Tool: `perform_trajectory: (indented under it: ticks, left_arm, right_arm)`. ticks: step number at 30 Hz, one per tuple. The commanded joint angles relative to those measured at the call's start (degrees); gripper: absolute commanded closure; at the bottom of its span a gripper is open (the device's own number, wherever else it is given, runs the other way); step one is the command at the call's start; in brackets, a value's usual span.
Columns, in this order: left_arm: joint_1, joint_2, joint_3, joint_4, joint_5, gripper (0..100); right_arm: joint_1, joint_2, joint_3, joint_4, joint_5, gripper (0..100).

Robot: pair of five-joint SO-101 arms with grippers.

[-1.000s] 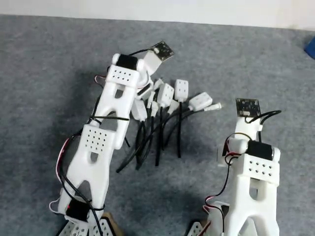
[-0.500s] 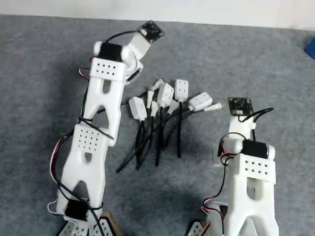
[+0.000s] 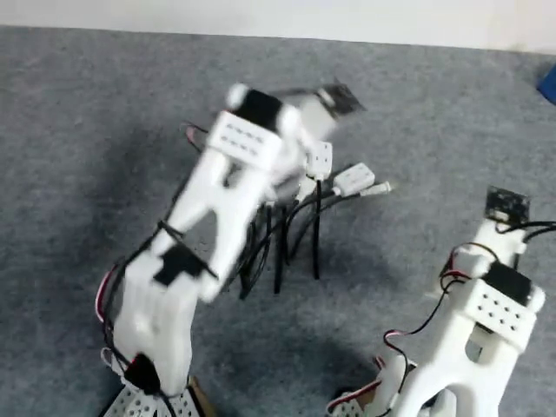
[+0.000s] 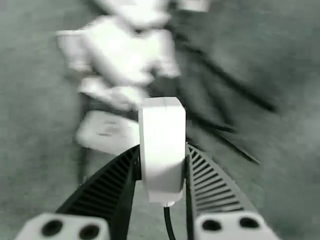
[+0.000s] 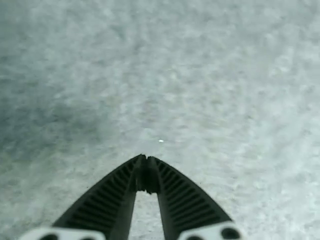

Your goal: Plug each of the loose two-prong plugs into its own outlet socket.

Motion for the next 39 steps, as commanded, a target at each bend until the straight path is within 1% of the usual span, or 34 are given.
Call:
perform_trajectory:
  ticks: [1, 5, 8, 12, 15, 17, 20, 24, 29, 31, 33, 35, 39]
  left_arm:
    - [10.5, -11.8, 18.4, -5.8, 0.7, 100]
    - [14.5, -12.1, 31.9, -17.3, 0.8, 100]
    - [17.9, -11.8, 37.7, -22.9, 0.8, 100]
    - [23.4, -12.2, 40.9, -24.9, 3.7, 100]
    - [26.5, -11.8, 42.3, -24.9, 3.9, 100]
    - [27.8, -11.8, 43.3, -25.1, 3.9, 100]
    - [29.3, -11.7, 45.6, -28.0, 3.8, 100]
    - [30.3, -11.6, 46.9, -31.2, 3.7, 99]
    - [26.2, -11.6, 41.8, -31.8, 3.7, 86]
    - [24.3, -11.6, 40.7, -31.8, 3.7, 83]
    - [22.8, -11.7, 40.0, -31.6, 3.5, 83]
    - [21.8, -12.0, 38.7, -31.2, 1.4, 83]
    - [24.1, -12.3, 36.5, -23.3, -0.2, 83]
  right_arm:
    - [6.5, -1.1, -7.2, 0.1, 1.1, 99.2]
    - [12.7, -0.7, -13.1, 0.1, 1.0, 99.2]
    - [12.8, -0.7, -11.8, -0.3, 1.0, 99.2]
    - [13.5, -0.7, -8.0, -5.0, 1.0, 99.2]
    - [12.8, -0.7, -5.4, -5.6, 1.0, 99.2]
    - [12.8, -0.7, -4.3, -7.3, 1.0, 99.2]
    - [12.5, -0.7, -2.6, -8.2, 1.0, 99.2]
    - [10.0, -0.7, -1.4, -8.2, 1.0, 99.2]
    - [8.7, -0.9, -1.3, -8.0, 1.0, 99.2]
    - [8.5, -0.9, -1.2, -7.9, 1.0, 99.2]
    - [8.5, -1.1, -0.5, -8.0, 1.0, 99.2]
    - [8.1, -1.2, 0.0, -8.0, 1.0, 99.2]
    - [5.2, -0.7, 0.0, -8.0, 1.0, 99.2]
